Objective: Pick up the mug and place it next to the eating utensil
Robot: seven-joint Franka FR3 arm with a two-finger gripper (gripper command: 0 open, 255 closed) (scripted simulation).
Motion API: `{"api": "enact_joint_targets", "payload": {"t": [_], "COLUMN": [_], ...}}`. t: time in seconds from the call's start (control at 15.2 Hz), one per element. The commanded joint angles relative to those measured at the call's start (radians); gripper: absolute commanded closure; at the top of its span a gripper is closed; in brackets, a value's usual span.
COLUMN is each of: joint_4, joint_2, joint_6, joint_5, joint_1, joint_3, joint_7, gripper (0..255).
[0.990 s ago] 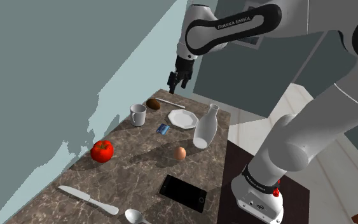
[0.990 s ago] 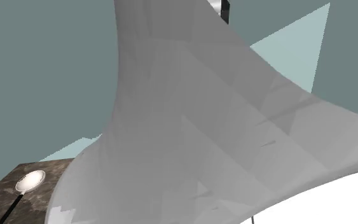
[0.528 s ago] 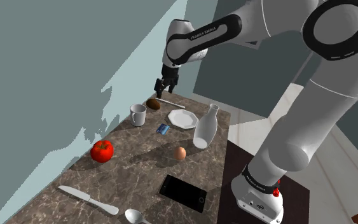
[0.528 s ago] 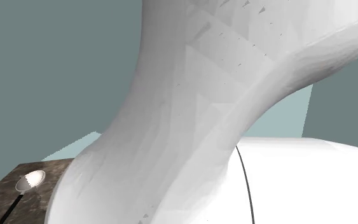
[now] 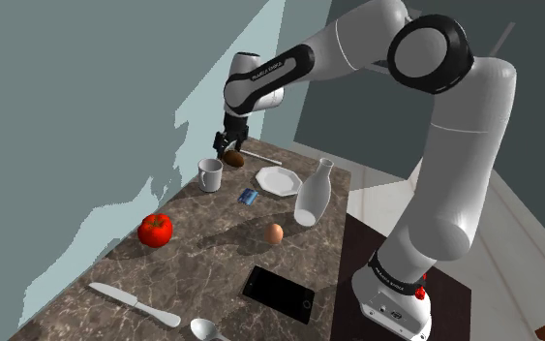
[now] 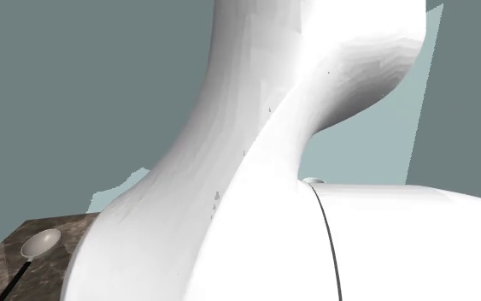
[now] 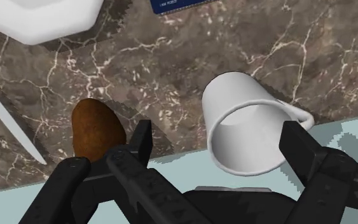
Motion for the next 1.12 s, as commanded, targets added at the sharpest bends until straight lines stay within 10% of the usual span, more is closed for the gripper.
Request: {"api": "enact_joint_targets", "payload": {"t": [0.0, 1.06], "joint_4": [0.069, 0.14], "joint_2": [0.083, 0.228], "joint_6": [0.013, 0.088], "joint_5": [0.009, 0.02], "joint_1": [-0.001, -0.001], "joint_3": [0.006, 0.016], "joint_7": [-0.01, -0.02], "gripper": [0, 0]}}
